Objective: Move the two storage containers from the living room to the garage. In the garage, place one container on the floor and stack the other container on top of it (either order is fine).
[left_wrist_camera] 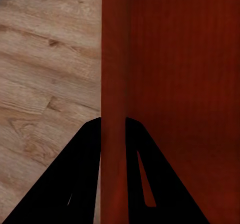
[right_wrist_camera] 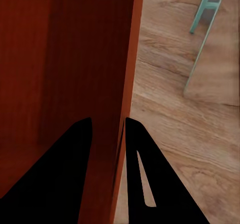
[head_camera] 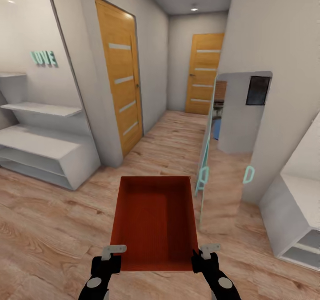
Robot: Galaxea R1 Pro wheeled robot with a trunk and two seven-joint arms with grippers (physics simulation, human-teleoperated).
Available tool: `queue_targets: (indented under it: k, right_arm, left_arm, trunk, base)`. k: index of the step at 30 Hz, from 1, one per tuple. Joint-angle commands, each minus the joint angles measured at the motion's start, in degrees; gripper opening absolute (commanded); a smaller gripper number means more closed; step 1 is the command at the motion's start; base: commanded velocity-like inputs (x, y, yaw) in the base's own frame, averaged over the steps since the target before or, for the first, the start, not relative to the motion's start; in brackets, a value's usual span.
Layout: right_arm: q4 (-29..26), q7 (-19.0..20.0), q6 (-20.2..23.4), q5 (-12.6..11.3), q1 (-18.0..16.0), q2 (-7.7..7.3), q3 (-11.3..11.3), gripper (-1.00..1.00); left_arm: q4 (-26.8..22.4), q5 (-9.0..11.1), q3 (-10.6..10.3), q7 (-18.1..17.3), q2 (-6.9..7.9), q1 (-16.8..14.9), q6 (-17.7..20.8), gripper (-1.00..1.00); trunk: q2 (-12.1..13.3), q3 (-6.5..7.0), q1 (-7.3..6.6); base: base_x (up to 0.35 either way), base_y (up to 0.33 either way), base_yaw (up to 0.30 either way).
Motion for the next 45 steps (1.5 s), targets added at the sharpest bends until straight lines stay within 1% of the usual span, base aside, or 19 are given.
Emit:
queue_targets:
  k: [1,19,36,45]
  right_arm:
    - [-0.23,0.3,0.37,0.39,-0.07,0.0,0.07,-1.0]
    - [-0.23,0.3,0.37,0.39,-0.04,0.0,0.07,-1.0]
    - [-0.23,0.3,0.37,0.39,-0.04,0.0,0.07,-1.0]
    - [-0.23,0.3,0.37,0.39,-0.03,0.0,0.07,-1.0]
  left_arm:
    - [-0.08,-0.51,1.58,0.54,0.05,-0.04,0.5,-1.0]
    - [-0.08,-0.42,1.58,0.52,0.05,-0.05,0.5,-1.0]
    - [-0.08,-0.4,1.59,0.53,0.05,-0.06,0.5,-1.0]
    - [-0.08,-0.39,1.59,0.49,0.05,-0.03,0.5,-1.0]
  trunk:
    - [-0.12,-0.11,0.06]
    - [-0.12,-0.11,0.06]
    - [-0.12,-0.11,0.06]
    - [-0.12,-0.11,0.06]
  base:
    - [0.26,0.217,-0.261]
    - [0.222,0.253,-0.25]
    - [0.159,0.286,-0.019]
    - [0.195,0.283,-0.228]
